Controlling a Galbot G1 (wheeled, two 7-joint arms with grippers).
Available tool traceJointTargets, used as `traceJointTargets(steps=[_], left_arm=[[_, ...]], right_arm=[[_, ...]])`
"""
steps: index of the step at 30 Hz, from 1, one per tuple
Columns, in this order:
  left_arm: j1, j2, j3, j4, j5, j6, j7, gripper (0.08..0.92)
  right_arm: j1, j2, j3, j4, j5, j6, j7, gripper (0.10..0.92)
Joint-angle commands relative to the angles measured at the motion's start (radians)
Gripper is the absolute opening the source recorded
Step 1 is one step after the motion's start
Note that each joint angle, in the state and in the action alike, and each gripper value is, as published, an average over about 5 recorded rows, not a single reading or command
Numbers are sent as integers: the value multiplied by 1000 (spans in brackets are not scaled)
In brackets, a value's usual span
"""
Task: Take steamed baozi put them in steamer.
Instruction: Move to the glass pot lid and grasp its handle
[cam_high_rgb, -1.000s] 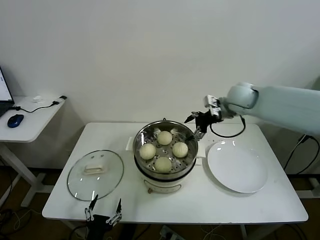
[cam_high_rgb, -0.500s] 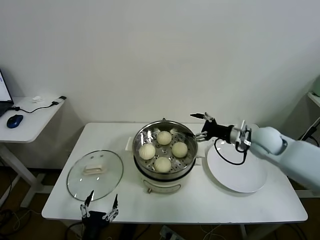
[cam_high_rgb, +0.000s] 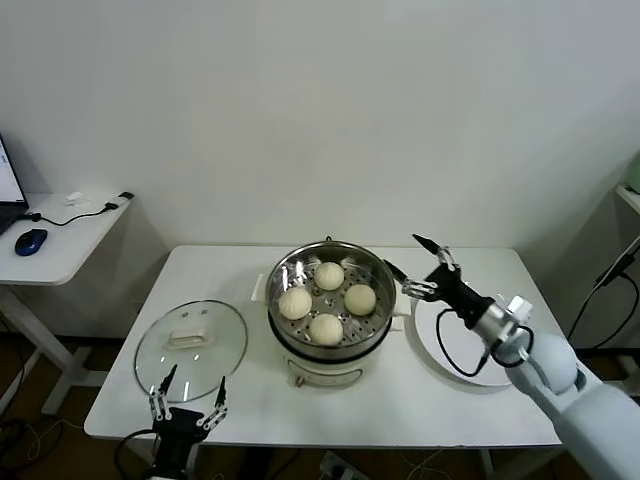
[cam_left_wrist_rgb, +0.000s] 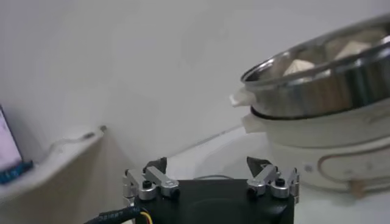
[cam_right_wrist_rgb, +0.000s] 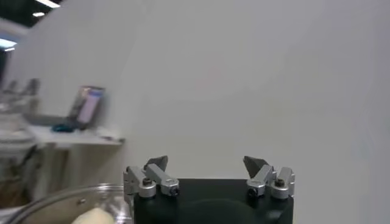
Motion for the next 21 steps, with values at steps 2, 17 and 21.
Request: traceJointTargets(steps=[2, 17, 21], left_arm=[[-115, 23, -87, 58, 855, 19, -41, 823], [-390, 65, -23, 454, 1053, 95, -196, 823], [-459, 70, -22, 538, 1067, 111, -196, 823]], right_arm=[[-396, 255, 415, 36, -70, 24, 14, 823], [-420, 326, 436, -7, -142, 9, 18, 823], [-418, 340, 442, -25, -158, 9, 17, 823]])
